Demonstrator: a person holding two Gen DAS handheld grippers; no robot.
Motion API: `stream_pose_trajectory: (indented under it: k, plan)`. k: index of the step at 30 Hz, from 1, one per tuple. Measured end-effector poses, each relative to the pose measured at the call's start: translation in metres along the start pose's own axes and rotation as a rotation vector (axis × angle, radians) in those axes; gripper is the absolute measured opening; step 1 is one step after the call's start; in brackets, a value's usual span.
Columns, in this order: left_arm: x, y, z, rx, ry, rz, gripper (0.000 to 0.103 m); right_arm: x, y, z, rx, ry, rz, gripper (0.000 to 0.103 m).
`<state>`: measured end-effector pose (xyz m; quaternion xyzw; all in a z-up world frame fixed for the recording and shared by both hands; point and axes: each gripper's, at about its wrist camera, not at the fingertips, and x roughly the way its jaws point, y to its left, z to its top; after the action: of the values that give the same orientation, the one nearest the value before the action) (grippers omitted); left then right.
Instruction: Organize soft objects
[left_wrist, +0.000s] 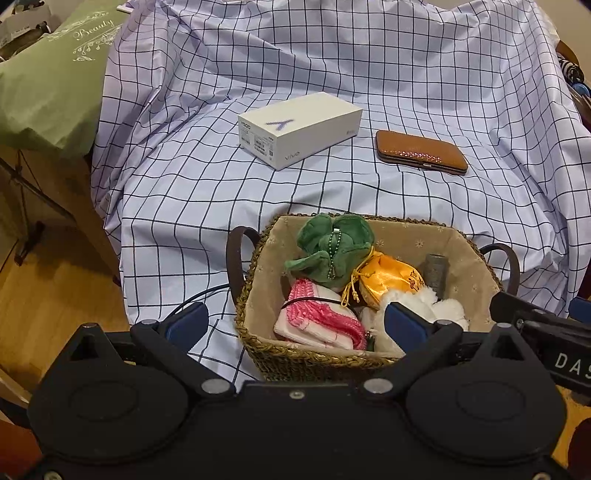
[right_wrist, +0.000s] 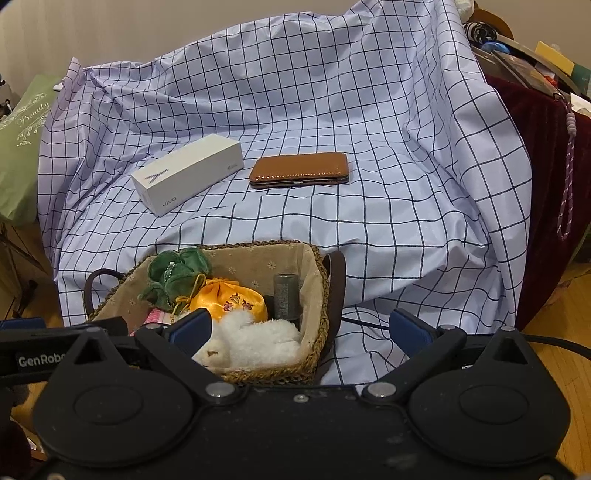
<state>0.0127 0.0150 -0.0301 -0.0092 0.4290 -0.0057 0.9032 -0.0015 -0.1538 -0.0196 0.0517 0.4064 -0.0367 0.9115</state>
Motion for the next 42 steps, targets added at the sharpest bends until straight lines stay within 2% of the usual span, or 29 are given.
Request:
stream_pose_trajectory:
  k: [9, 13, 42]
  plan:
    - [0.0018, 0.0003, 0.0, -0.006, 0.009, -0.002, 0.098, 0.0009, 0.0, -0.0001, 0.005, 0.004, -0.003, 0.103]
    - [0.0018, -0.0008, -0.0014, -0.002, 0.008, 0.021, 0.099, 0.0015, -0.0002, 0.0002, 0.008, 0.008, -0.005, 0.103]
    - [0.0038, -0.0007, 0.0, 0.001, 0.02, 0.015, 0.098, 0.0025, 0.0001, 0.0002, 0.013, 0.017, -0.006, 0.103]
